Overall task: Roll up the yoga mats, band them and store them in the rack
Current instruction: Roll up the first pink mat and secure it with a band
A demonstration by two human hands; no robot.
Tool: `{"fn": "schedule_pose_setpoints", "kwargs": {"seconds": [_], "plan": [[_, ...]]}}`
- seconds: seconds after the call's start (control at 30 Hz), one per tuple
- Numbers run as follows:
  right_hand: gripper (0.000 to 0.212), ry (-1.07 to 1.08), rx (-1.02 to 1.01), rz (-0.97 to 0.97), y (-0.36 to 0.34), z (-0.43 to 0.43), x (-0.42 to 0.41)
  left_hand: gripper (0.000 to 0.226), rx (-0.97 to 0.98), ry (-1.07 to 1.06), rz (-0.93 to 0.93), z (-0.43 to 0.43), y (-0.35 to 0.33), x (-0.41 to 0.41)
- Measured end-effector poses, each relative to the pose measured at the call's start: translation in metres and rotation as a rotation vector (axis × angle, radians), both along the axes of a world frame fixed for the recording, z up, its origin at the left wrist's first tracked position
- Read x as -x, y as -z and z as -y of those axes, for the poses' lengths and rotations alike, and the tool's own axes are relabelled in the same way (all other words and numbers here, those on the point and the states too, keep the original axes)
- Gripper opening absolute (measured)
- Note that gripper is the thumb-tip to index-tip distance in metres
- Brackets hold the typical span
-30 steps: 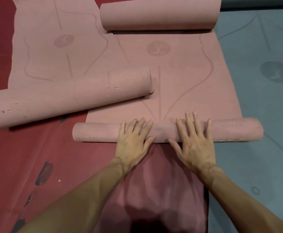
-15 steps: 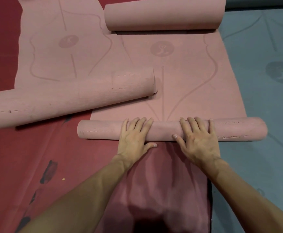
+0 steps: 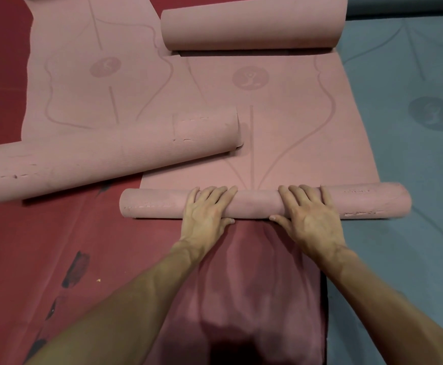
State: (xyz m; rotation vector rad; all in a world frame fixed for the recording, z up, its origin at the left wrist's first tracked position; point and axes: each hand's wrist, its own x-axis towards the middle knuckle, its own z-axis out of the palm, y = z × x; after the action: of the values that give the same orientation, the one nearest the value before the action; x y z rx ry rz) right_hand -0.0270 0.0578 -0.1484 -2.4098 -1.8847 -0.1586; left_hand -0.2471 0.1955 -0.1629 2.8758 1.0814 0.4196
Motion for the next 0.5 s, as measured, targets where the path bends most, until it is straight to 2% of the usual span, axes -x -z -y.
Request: {"fn": "schedule_pose_setpoints", "kwargs": {"seconds": [0.27, 0.37, 0.5], "plan": [[0.089, -0.058, 0.115, 0.022, -0.002, -0.007, -0.002, 0.089, -0.004, 0.036, -0.078, -0.004, 0.004, -0.001], [0.085, -0.046, 0.142, 0.040, -0.003, -0.013, -0.004, 0.089, 0.012, 0.016, -0.103, -0.004, 0.003, -0.004], [0.069, -0.069, 0.087, 0.057, -0.003, -0.009, -0.006, 0.081, 0.005, 0.040, -0.024, -0.004, 0.004, -0.002]]}}
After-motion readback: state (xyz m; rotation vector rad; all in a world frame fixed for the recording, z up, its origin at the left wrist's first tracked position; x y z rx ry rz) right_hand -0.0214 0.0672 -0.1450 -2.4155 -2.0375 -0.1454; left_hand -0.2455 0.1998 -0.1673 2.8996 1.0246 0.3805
